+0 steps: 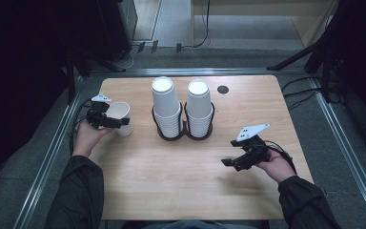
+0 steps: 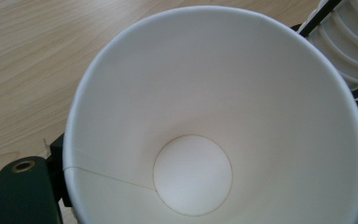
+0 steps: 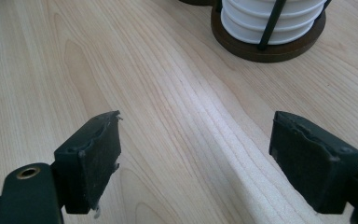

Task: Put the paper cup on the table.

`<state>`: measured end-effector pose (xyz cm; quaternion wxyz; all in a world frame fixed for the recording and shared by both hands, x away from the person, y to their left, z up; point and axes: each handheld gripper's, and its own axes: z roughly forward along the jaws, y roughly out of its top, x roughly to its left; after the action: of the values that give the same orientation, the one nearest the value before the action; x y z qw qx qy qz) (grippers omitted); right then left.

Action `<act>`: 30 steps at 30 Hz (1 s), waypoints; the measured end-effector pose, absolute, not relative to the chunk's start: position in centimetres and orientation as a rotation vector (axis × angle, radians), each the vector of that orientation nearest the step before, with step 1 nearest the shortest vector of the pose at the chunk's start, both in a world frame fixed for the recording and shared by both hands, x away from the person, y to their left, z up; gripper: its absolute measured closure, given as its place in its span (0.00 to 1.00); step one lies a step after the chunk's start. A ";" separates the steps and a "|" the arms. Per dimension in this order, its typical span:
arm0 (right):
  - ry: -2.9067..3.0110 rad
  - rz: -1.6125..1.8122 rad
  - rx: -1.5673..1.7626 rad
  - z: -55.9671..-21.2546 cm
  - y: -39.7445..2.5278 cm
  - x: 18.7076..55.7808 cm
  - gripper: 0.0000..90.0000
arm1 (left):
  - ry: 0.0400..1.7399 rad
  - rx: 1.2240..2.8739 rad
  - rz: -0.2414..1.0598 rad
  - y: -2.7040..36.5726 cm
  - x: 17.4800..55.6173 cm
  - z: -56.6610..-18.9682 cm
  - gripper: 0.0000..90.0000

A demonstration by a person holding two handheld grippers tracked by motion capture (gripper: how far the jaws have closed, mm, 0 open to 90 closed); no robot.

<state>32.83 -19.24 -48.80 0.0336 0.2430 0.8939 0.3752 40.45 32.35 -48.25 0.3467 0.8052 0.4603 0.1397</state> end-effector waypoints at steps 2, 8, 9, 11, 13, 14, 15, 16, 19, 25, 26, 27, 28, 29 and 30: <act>2.750 1.150 0.746 -48.8 -19.2 32.8 0.18 | 1.203 2.083 0.349 32.4 40.5 -48.2 0.14; 2.760 1.140 0.728 -48.8 -19.1 32.8 0.18 | 1.217 2.069 0.338 32.6 40.5 -48.2 0.13; 2.760 1.139 0.723 -48.9 -19.1 32.8 0.18 | 1.218 2.068 0.333 32.6 40.5 -48.2 0.12; 2.760 1.135 0.721 -48.9 -19.1 32.8 0.18 | 1.221 2.061 0.323 32.7 40.5 -48.3 0.11; 2.760 1.135 0.720 -48.9 -19.1 32.9 0.18 | 1.219 2.054 0.309 32.7 40.5 -48.2 0.10; 2.763 1.136 0.716 -48.9 -19.1 32.9 0.18 | 1.226 2.042 0.294 32.7 40.5 -48.1 0.09; 2.763 1.135 0.714 -48.9 -19.1 32.9 0.18 | 1.230 2.038 0.287 32.7 40.6 -48.1 0.08; 2.766 1.132 0.715 -49.0 -19.0 32.9 0.18 | 1.234 2.034 0.285 32.7 40.6 -48.1 0.07; 2.768 1.127 0.711 -49.0 -19.0 32.9 0.18 | 1.246 2.037 0.270 32.7 40.6 -48.0 0.04; 2.772 1.123 0.707 -49.0 -18.8 33.0 0.18 | 1.268 2.051 0.262 32.7 40.5 -47.9 0.01; 2.775 1.123 0.707 -49.0 -18.8 33.0 0.18 | 1.270 2.061 0.270 32.7 40.4 -47.8 0.01; 2.777 1.122 0.702 -49.0 -18.7 33.0 0.18 | 1.275 2.068 0.281 32.7 40.3 -47.6 0.01; 2.778 1.120 0.702 -49.0 -18.7 33.0 0.18 | 1.282 2.060 0.274 32.8 40.3 -47.5 0.01; 2.776 1.121 0.699 -49.0 -18.7 33.0 0.18 | 1.285 2.054 0.261 32.8 40.3 -47.4 0.01; 2.776 1.122 0.696 -49.0 -18.7 33.0 0.18 | 1.288 2.056 0.264 32.8 40.2 -47.3 0.01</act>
<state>33.01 -18.67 -48.99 0.0337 0.2262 0.9026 0.3648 40.24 32.81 -47.34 0.3436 0.7912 0.4957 0.1015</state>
